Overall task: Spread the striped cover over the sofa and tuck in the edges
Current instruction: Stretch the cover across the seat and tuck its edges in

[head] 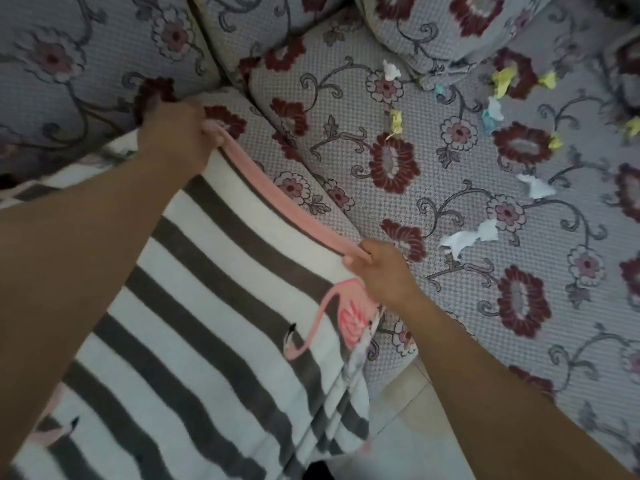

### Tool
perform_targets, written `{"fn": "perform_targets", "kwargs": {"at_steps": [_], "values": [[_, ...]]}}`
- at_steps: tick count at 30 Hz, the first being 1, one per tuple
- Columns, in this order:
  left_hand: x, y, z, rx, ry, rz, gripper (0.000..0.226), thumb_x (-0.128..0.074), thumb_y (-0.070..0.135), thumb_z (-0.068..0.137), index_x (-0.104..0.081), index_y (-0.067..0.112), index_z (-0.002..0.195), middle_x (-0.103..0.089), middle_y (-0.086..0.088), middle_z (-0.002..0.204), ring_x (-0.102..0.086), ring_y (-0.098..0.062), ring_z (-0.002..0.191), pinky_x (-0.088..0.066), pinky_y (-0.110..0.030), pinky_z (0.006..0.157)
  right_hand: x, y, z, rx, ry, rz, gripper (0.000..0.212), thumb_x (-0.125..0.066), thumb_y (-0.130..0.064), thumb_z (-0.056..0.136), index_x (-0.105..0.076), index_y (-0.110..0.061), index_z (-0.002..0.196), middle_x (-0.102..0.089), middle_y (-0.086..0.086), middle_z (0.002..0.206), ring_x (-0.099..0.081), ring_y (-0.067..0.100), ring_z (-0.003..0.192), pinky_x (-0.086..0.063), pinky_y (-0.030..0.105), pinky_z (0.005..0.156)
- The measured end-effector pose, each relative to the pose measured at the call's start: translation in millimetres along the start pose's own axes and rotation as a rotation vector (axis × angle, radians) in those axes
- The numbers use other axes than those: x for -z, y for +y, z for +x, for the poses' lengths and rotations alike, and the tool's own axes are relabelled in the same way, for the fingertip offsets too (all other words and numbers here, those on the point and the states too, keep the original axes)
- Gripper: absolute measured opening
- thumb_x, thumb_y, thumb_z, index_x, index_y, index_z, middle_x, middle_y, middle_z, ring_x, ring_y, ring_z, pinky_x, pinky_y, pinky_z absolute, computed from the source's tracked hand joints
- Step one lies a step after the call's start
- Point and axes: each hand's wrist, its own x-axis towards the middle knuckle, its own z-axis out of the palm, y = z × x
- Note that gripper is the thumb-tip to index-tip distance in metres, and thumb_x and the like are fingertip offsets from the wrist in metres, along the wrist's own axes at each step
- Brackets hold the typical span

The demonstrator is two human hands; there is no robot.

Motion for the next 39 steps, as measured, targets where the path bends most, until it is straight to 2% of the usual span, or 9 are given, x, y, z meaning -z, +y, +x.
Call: {"fn": "perform_targets", "kwargs": {"at_steps": [7,12,17,22,26,32,35,37,39], "values": [[-81,23,-8,0.114,-0.339,-0.183,0.038,-0.048,0.015,0.094,-0.044,-0.003,0.127,-0.05,-0.027,0.13,-0.047,-0.041,0.121,-0.038,-0.045,0.104,-25,44,35,-0.068,-0.016,-0.535,0.027,-0.048,-0.041,0.096,-0.054,-0.016,0.09,-0.055,-0.002,0.075,-0.058,0.021,0.074,-0.044,0.029,0.066],[-99,13,-23,0.111,-0.571,-0.39,0.07,-0.06,0.018,0.09,-0.022,0.023,0.148,-0.033,-0.007,0.152,-0.04,-0.029,0.134,-0.038,-0.038,0.106,-35,37,47,-0.064,0.005,-0.617,0.02,-0.053,-0.034,0.094,-0.051,-0.015,0.088,-0.061,0.005,0.086,-0.062,0.026,0.085,-0.049,0.032,0.072],[-71,-1,-32,0.119,-0.503,-0.569,0.059,-0.055,0.014,0.092,-0.03,0.024,0.145,-0.049,-0.012,0.139,-0.046,-0.023,0.129,-0.04,-0.031,0.104,-48,-7,64,0.065,-0.028,-0.678,0.015,-0.057,-0.014,0.085,-0.053,-0.011,0.099,-0.062,0.008,0.094,-0.061,0.028,0.09,-0.043,0.03,0.069],[-34,-39,-55,0.111,-0.347,-0.579,0.038,-0.05,0.003,0.091,-0.053,0.006,0.129,-0.06,-0.016,0.126,-0.058,-0.027,0.111,-0.043,-0.024,0.092,-83,-74,89,0.249,-0.01,-0.652,0.04,-0.061,-0.026,0.089,-0.051,-0.006,0.123,-0.057,0.013,0.123,-0.052,0.031,0.116,-0.042,0.037,0.098],[-19,-106,-85,0.208,-0.151,-0.507,0.042,-0.05,0.0,0.089,-0.054,0.007,0.131,-0.055,-0.015,0.134,-0.051,-0.028,0.125,-0.036,-0.03,0.109,-124,-129,119,0.394,-0.042,-0.592,0.055,-0.056,-0.029,0.093,-0.037,-0.006,0.14,-0.045,0.017,0.141,-0.04,0.034,0.13,-0.033,0.042,0.107],[-22,-197,-129,0.447,-0.082,-0.378,0.053,-0.05,0.004,0.088,-0.043,0.015,0.14,-0.044,-0.013,0.143,-0.044,-0.031,0.128,-0.035,-0.034,0.105,-187,-172,173,0.387,-0.033,-0.784,0.067,-0.045,-0.039,0.096,-0.017,-0.01,0.149,-0.019,0.014,0.157,-0.019,0.032,0.144,-0.017,0.05,0.117],[-34,-219,-141,0.453,-0.094,-0.369,0.056,-0.049,0.004,0.09,-0.038,0.015,0.143,-0.039,-0.011,0.148,-0.039,-0.029,0.133,-0.032,-0.032,0.108,-202,-177,192,0.191,-0.034,-0.761,0.08,-0.048,-0.046,0.093,-0.006,-0.009,0.151,-0.014,0.018,0.158,-0.018,0.036,0.144,-0.015,0.051,0.116],[-43,-224,-146,0.462,-0.077,-0.384,0.059,-0.048,0.003,0.089,-0.034,0.016,0.145,-0.034,-0.011,0.151,-0.034,-0.027,0.137,-0.028,-0.031,0.111,-211,-184,193,0.1,-0.083,-0.607,0.084,-0.062,-0.038,0.087,-0.018,-0.003,0.149,-0.031,0.018,0.152,-0.031,0.034,0.14,-0.027,0.041,0.114],[-48,-222,-146,0.443,-0.032,-0.415,0.067,-0.049,-0.001,0.086,-0.028,0.015,0.148,-0.03,-0.012,0.152,-0.03,-0.028,0.139,-0.026,-0.031,0.112,-217,-191,177,0.21,-0.229,-0.433,0.056,-0.073,-0.019,0.078,-0.055,-0.003,0.128,-0.062,0.012,0.12,-0.059,0.028,0.114,-0.048,0.027,0.089]]}}
